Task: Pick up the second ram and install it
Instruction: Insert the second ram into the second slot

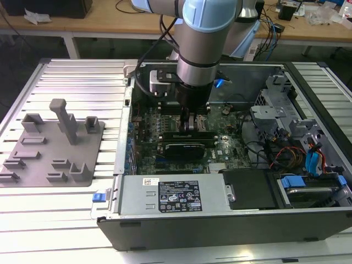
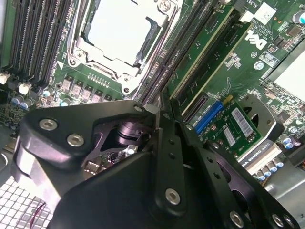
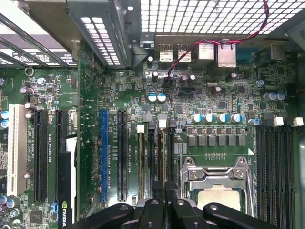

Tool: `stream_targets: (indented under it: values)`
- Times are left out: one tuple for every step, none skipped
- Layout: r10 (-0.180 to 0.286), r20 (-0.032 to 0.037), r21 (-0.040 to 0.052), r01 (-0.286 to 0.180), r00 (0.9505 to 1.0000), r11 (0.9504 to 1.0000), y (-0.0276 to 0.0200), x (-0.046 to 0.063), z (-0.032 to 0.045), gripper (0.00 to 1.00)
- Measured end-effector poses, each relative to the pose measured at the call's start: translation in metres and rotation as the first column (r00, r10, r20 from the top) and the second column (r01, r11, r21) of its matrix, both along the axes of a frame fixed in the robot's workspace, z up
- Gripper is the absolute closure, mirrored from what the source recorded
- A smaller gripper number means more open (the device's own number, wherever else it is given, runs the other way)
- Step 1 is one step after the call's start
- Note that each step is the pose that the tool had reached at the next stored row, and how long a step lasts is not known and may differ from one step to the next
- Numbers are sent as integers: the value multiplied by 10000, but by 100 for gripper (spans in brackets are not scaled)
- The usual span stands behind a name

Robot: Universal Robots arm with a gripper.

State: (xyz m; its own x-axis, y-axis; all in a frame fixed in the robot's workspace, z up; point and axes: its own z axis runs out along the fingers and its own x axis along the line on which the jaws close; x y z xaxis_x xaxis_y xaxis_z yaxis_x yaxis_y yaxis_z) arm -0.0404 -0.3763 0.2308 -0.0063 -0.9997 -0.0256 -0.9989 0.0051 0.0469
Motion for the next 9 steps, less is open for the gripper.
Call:
stream_targets:
  values:
    - [0, -1, -2, 0, 10000, 10000, 0, 0, 0, 90]
    - [0, 0, 0, 0, 10000, 10000, 0, 0, -3, 90]
    - [0, 1, 1, 0, 10000, 10000, 0, 0, -18, 90]
    - [0, 1, -1, 0, 10000, 10000, 0, 0, -29, 90]
    - [0, -1, 0, 0, 10000, 10000, 0, 0, -32, 90]
    - [0, 0, 1, 0, 10000, 10000, 0, 0, -46, 90]
    - [0, 0, -1, 0, 10000, 10000, 0, 0, -48, 90]
    - [0, -1, -1, 0, 10000, 10000, 0, 0, -48, 90]
    - [0, -1, -2, 0, 10000, 10000, 0, 0, -48, 90]
